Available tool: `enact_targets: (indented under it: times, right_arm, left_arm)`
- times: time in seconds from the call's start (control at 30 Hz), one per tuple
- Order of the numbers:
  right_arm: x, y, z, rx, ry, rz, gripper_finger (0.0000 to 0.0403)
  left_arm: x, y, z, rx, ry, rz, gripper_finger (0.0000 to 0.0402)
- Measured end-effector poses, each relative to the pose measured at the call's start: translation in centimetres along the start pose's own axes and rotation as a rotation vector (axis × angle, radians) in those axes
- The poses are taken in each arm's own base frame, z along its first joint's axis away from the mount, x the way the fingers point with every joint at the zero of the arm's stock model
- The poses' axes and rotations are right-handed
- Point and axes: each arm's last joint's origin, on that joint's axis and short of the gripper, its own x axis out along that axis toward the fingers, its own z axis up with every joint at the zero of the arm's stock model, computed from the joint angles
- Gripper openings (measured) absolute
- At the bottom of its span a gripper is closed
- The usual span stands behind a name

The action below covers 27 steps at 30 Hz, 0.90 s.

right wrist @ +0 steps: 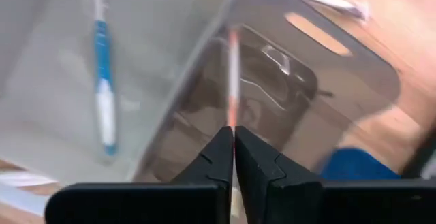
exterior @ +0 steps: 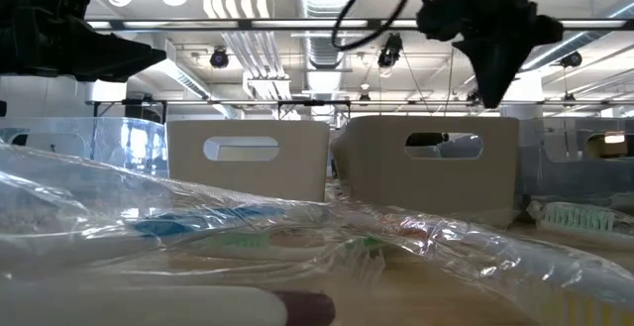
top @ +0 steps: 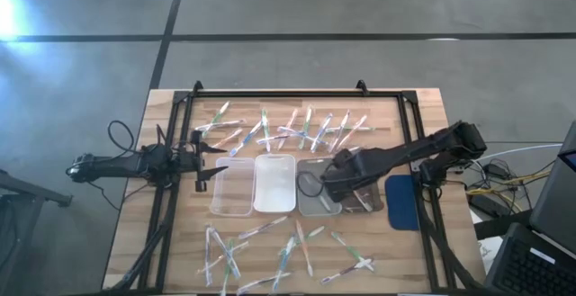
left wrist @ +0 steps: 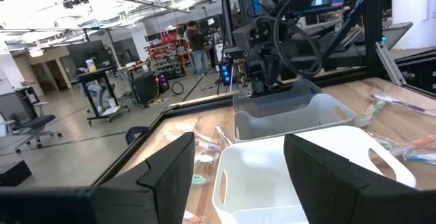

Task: Pick & Place Toothbrushes
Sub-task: Put the purple toothbrush into the white bin

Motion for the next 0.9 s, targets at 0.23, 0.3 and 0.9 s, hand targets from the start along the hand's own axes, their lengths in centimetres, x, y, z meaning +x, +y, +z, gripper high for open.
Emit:
enact_targets:
  times: [0.23, 0.3, 0.9]
  right_arm:
    - [0.9, -0.5, -0.7, 0.017, 0.029, -0.050, 0.0008]
    - [1.1, -0.5, -0.8, 0.025, 0.033, -0.057, 0.0008]
    - [4.9, 0.7, -1.5, 0.047, 0.038, 0.108, 0.0008]
  left_arm:
    - [0.0, 0.0, 0.0, 0.000, 0.000, 0.001, 0.0232]
    - [0.0, 0.0, 0.0, 0.000, 0.000, 0.001, 0.0232]
    - [0.0, 0.0, 0.0, 0.000, 0.000, 0.002, 0.0232]
